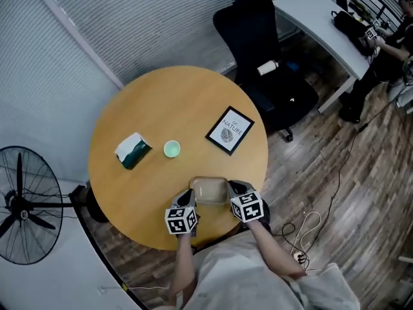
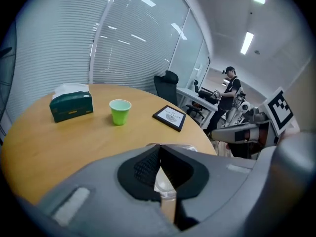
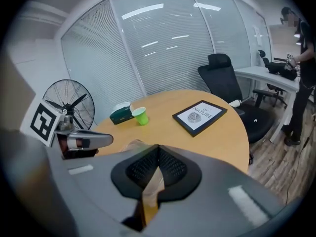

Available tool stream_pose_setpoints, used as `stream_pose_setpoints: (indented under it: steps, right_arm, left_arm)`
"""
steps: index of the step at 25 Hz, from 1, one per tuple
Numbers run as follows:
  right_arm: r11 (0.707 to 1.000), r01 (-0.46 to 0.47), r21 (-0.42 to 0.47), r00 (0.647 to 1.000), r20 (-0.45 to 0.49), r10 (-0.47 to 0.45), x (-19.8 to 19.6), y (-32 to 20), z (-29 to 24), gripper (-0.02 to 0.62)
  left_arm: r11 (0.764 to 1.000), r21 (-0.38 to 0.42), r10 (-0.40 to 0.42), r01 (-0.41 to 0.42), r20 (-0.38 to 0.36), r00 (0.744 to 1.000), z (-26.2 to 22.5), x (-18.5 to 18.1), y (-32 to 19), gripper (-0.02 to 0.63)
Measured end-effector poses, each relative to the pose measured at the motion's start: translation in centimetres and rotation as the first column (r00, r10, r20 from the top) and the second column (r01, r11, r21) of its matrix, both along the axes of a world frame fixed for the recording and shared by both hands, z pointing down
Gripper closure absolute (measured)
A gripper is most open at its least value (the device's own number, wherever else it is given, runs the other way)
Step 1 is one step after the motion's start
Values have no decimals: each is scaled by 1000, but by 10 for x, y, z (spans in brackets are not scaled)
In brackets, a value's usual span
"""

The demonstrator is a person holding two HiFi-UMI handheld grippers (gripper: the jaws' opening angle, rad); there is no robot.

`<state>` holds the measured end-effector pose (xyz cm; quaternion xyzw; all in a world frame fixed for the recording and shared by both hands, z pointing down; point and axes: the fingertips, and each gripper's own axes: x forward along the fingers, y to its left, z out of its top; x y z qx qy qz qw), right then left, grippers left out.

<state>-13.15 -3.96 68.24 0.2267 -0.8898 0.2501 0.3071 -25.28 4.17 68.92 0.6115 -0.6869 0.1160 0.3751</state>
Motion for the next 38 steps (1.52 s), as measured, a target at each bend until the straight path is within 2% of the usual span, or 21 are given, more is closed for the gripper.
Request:
stream_pose_setpoints:
  steps: [4, 11, 16, 25, 31, 38]
  right_arm:
    - [996, -94, 7, 995, 30, 94, 3, 2, -4, 594]
    - [973, -232, 19, 972, 43, 231, 32, 8, -2, 594]
    - [955, -296, 12, 955, 44, 295, 53, 25, 4, 594]
    - [941, -336, 33, 941, 53, 334, 68, 37, 3, 594]
    - [952, -305, 34, 952, 35, 304, 68, 44, 10, 594]
    - [952, -305, -12, 952, 29, 305, 59, 39, 19, 594]
  left_arm:
    - [996, 25, 80, -81, 19, 997, -11, -2, -10, 604]
    - [985, 25, 168, -169, 49, 985, -7, 5, -9, 604]
    - [982, 43, 179, -182, 61, 982, -11, 12, -1, 604]
    - [982, 59, 178, -181, 61, 982, -12, 17, 11, 601]
    - [986, 45, 158, -161, 69, 985, -7, 15, 17, 592]
    - [981, 3, 195, -195, 18, 981, 8, 22, 13, 534]
